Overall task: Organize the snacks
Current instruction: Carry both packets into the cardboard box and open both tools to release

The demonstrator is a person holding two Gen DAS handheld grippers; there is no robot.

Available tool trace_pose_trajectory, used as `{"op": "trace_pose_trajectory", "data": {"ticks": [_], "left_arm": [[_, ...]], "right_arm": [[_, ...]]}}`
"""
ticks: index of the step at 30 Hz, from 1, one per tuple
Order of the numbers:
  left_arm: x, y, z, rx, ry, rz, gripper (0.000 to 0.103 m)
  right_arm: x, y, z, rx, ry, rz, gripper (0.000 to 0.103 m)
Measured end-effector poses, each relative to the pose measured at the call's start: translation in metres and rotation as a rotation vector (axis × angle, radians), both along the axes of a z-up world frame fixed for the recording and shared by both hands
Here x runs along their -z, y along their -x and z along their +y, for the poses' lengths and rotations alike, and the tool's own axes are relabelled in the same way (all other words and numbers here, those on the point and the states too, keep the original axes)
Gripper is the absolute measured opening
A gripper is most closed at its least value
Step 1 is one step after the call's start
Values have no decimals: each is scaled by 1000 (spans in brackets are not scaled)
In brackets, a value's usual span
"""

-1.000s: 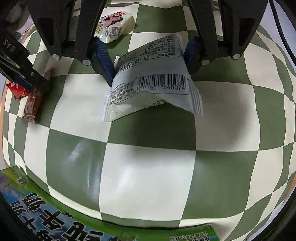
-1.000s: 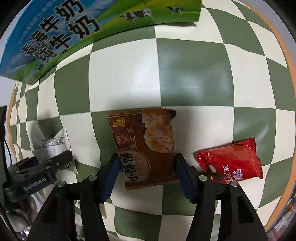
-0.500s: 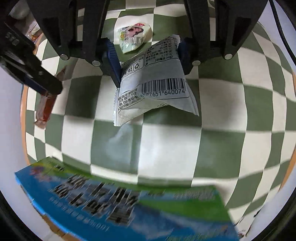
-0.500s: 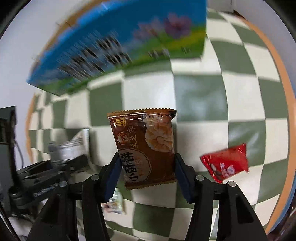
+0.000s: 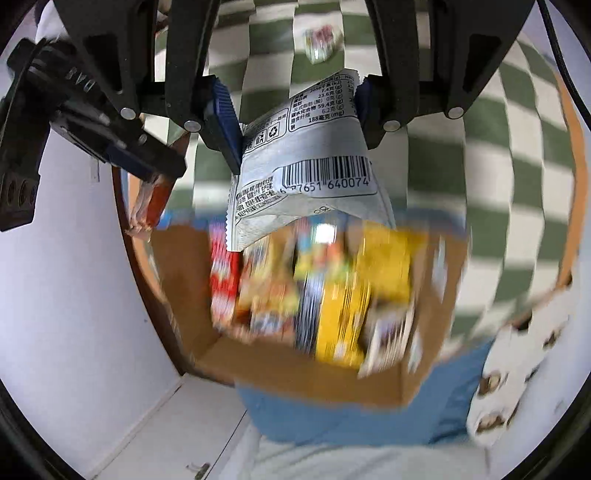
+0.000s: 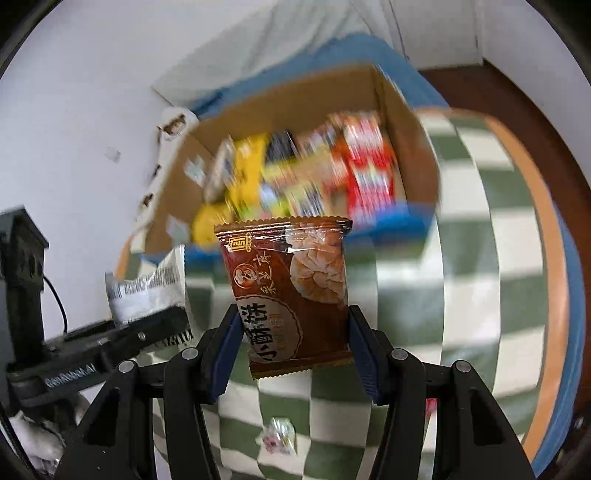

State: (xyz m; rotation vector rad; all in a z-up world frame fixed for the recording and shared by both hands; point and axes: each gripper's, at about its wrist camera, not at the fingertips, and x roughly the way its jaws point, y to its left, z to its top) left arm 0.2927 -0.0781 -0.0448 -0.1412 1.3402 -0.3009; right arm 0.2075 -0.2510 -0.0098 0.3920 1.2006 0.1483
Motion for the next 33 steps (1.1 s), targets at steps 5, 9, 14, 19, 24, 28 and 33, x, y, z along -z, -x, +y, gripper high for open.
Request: {"op": "trace_pose_trajectory", "data": {"ticks": [5, 9, 14, 19, 24, 28, 33], "left_arm": [[-4, -94, -7, 2, -64, 0, 49], [26, -163, -7, 0, -98, 96, 49], [70, -202, -6, -15, -133, 198, 49], [92, -221, -5, 2, -133, 277, 58], [95, -225, 4, -23, -137, 249, 78], [96, -219, 7, -24, -159, 238, 79], [88, -203, 7, -25, -174, 185, 79]], "right_arm": [[-16, -87, 16, -20, 42, -12, 58], [-3, -151, 28, -48, 93, 50, 58], [21, -206, 35, -74, 157, 125, 58], [47, -234, 38, -73, 169, 190, 61], [64, -244, 34, -73, 186, 242, 86], [67, -243, 27, -56, 186, 243, 86], [61, -233, 19, -26, 211, 219, 86]]}}
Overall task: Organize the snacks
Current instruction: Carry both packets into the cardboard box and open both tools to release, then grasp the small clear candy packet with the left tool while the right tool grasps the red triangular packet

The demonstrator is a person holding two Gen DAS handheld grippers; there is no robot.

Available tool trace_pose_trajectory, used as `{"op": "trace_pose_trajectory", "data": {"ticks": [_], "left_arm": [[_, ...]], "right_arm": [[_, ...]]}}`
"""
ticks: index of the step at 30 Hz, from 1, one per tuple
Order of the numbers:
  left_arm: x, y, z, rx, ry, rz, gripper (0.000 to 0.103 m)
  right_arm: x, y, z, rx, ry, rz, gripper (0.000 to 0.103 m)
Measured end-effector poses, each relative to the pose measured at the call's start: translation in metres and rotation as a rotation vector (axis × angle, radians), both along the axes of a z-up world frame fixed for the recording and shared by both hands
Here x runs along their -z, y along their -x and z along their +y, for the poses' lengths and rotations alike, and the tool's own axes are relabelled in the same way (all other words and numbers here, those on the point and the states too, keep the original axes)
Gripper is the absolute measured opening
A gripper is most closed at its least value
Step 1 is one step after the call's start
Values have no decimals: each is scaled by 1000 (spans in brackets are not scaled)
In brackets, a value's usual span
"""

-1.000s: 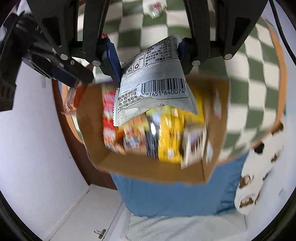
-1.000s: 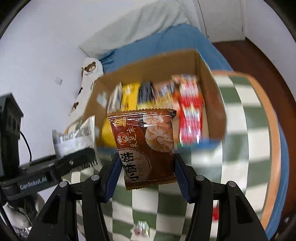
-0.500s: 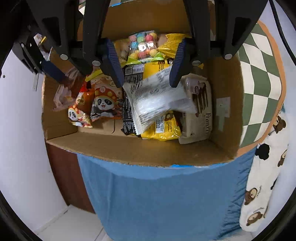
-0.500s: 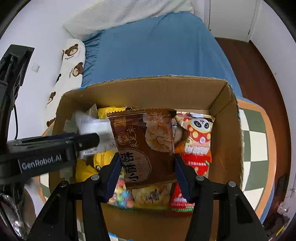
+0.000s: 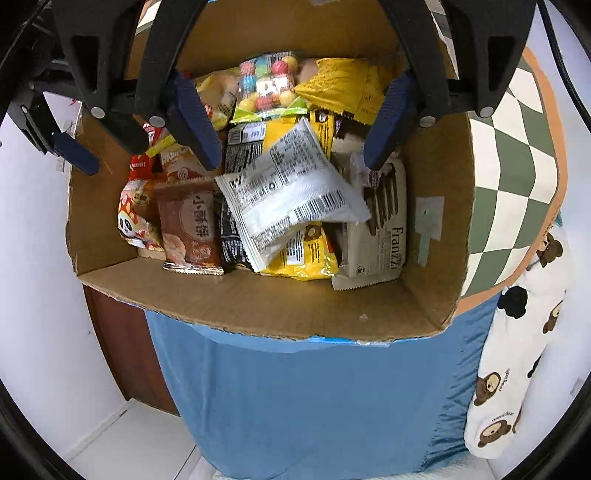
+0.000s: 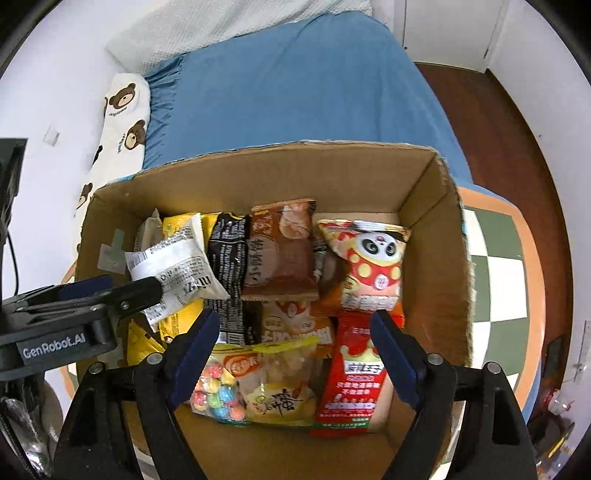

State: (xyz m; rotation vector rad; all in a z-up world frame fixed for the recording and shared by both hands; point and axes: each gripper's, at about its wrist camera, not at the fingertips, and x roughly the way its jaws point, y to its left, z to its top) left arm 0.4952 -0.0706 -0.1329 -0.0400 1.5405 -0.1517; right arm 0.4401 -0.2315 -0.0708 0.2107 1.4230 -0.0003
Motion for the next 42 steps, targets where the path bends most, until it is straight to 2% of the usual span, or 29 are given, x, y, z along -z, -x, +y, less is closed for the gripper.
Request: {"op": "trace_pose_trajectory", "data": {"ticks": [8, 14, 22, 30, 36, 42], "left_arm": [[-28, 36, -3, -5, -38, -132, 79], [-59, 70, -6, -2, -72, -269, 79], [-90, 122, -6, 7, -65, -382, 79], [-127, 178, 2, 7, -49, -495, 79], [-143, 215, 5, 10, -51, -544, 79], [-140, 247, 12, -8, -46, -533, 79]], "right_arm": [[-18, 30, -5, 20, 26, -62, 86], [-40, 57, -4, 18, 56, -139, 86], [-75, 104, 7, -13, 99, -248, 86], [-112, 160, 14, -17, 100, -349, 86], [-139, 200, 18, -8, 112, -426, 86], [-152, 233, 16, 24, 64, -445, 86]]}}
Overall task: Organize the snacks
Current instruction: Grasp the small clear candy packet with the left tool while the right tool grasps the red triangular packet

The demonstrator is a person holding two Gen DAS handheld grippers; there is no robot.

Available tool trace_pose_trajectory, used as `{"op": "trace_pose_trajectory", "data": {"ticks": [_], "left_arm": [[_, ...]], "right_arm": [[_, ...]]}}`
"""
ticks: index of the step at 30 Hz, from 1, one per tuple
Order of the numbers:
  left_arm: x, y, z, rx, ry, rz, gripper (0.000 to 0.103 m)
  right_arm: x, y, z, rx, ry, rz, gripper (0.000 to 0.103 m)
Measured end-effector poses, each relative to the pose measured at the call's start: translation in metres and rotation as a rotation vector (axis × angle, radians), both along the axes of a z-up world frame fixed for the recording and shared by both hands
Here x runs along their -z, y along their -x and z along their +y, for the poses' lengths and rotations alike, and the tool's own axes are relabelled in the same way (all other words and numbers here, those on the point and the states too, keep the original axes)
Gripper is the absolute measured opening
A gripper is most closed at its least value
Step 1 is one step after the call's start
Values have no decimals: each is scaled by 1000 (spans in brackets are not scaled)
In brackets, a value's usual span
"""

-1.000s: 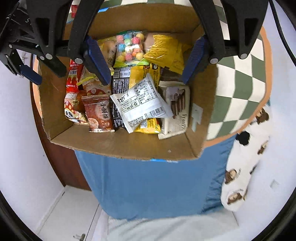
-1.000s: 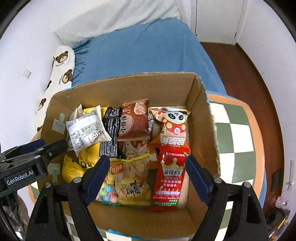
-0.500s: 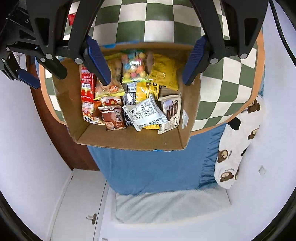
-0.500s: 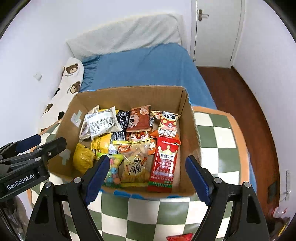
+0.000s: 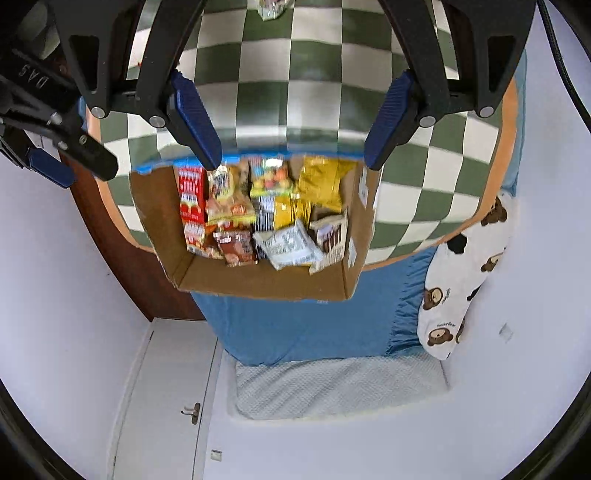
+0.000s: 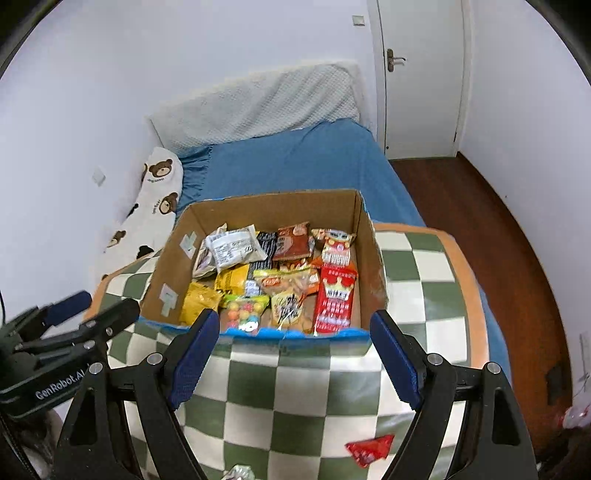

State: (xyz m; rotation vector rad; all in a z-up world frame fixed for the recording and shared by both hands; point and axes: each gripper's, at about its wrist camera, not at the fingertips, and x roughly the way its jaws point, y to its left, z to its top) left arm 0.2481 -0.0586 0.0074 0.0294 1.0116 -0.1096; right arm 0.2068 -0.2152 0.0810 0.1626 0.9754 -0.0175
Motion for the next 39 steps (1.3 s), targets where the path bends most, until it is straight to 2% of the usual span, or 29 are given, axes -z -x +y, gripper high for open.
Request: {"op": "trace_pose_trajectory", "data": {"ticks": [3, 5, 7, 10, 11, 13, 16, 19, 20, 22, 26, 28, 29, 30, 32, 36, 38, 39], "left_arm": [[19, 22, 1, 8, -40, 39, 79], [44, 38, -2, 48, -80, 94, 79], [79, 56, -5, 99, -117, 195, 79], [150, 85, -6, 165, -111, 435, 79], [165, 91, -6, 176, -100, 486, 79], [207, 105, -3, 162, -46, 640, 79], [244, 112, 0, 105, 31, 754, 79], [263, 111, -1, 60, 67, 777, 78], [269, 111, -2, 52, 75, 775, 62], [280, 111, -7, 46, 90, 797, 42], [279, 109, -14, 52, 64, 771, 38], [275, 103, -13, 43, 57, 753, 36], [273, 100, -12, 34, 60, 749, 36], [271, 95, -9, 22, 59, 740, 36], [268, 89, -3, -1, 61, 724, 36], [269, 81, 12, -37, 122, 736, 38], [276, 80, 16, -46, 153, 762, 47], [281, 79, 18, -55, 170, 783, 48]], "right_arm": [[9, 18, -6, 21, -45, 34, 86], [24, 31, -12, 39, -80, 79, 86], [44, 47, -19, 60, -99, 133, 86], [83, 75, -34, 114, -142, 227, 86], [100, 86, -41, 140, -167, 268, 86], [124, 99, -51, 175, -186, 321, 86], [160, 118, -70, 247, -249, 397, 86], [184, 126, -88, 314, -298, 432, 86], [191, 128, -93, 335, -313, 440, 86], [207, 128, -106, 391, -340, 451, 86], [236, 124, -122, 468, -360, 460, 85], [250, 121, -125, 481, -381, 468, 68], [256, 118, -123, 471, -377, 479, 52], [260, 116, -122, 460, -375, 486, 43], [263, 112, -114, 417, -344, 495, 42], [259, 110, -78, 239, -254, 529, 41], [260, 114, -57, 150, -212, 560, 41], [261, 117, -51, 130, -198, 568, 41]]}}
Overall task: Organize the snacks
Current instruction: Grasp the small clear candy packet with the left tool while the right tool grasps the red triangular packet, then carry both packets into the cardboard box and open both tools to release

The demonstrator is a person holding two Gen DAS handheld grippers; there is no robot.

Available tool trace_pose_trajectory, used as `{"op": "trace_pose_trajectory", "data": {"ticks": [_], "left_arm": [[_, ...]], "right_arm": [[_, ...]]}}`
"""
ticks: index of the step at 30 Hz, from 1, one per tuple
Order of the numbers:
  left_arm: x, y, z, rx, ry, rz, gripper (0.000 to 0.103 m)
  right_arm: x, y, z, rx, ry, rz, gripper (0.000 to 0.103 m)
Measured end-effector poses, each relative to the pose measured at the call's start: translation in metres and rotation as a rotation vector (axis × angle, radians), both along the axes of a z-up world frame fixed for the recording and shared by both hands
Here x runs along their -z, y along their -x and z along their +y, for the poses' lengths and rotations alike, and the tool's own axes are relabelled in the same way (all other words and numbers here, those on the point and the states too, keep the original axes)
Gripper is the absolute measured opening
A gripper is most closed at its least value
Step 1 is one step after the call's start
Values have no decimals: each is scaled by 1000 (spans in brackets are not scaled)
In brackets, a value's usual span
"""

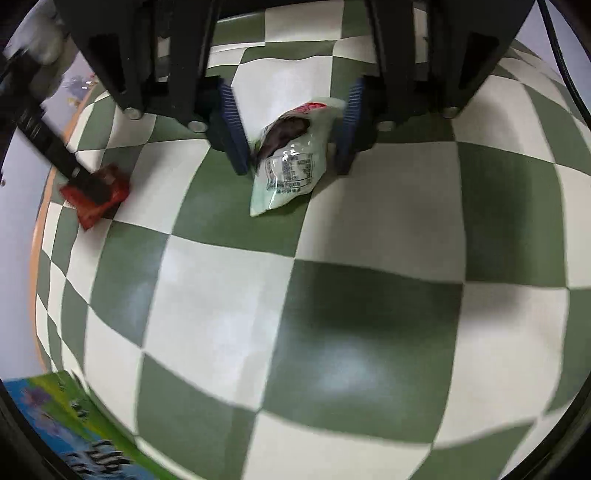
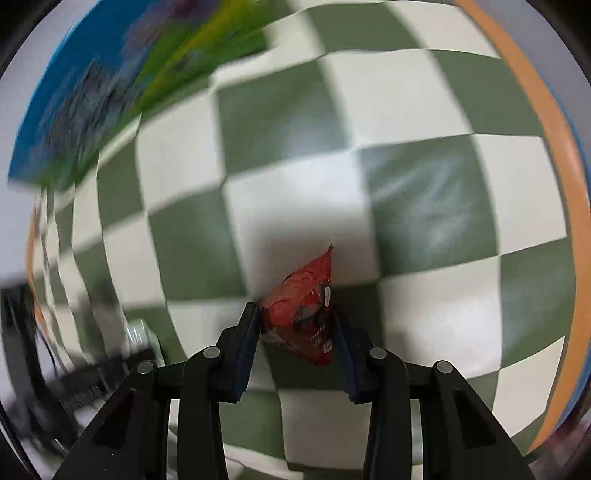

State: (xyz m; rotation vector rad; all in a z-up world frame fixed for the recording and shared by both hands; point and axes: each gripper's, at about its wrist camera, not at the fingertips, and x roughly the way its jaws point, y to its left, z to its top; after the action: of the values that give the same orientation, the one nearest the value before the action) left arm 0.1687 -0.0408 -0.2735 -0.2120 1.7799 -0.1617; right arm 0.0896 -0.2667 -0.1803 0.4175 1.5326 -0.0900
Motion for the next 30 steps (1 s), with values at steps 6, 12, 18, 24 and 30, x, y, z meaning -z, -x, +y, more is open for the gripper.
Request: {"op": "trace_pose_trajectory", "data": {"ticks": [6, 12, 18, 24, 30], "left_arm": [[1, 1, -12, 61, -28, -1, 51], [-14, 9, -48, 101, -140, -94, 42], [-35, 17, -63, 112, -117, -120, 34], [-72, 0, -68, 60, -40, -160, 34], [-143, -41, -76, 2, 105, -268, 34]], "right_arm": [[13, 11, 9, 8, -24, 17, 44], [19, 19, 4, 68, -46, -4, 43], [5, 25, 1, 32, -14, -58, 38], [-36, 27, 4, -21, -13, -156, 38], [-100, -9, 17, -58, -40, -282, 38]]}}
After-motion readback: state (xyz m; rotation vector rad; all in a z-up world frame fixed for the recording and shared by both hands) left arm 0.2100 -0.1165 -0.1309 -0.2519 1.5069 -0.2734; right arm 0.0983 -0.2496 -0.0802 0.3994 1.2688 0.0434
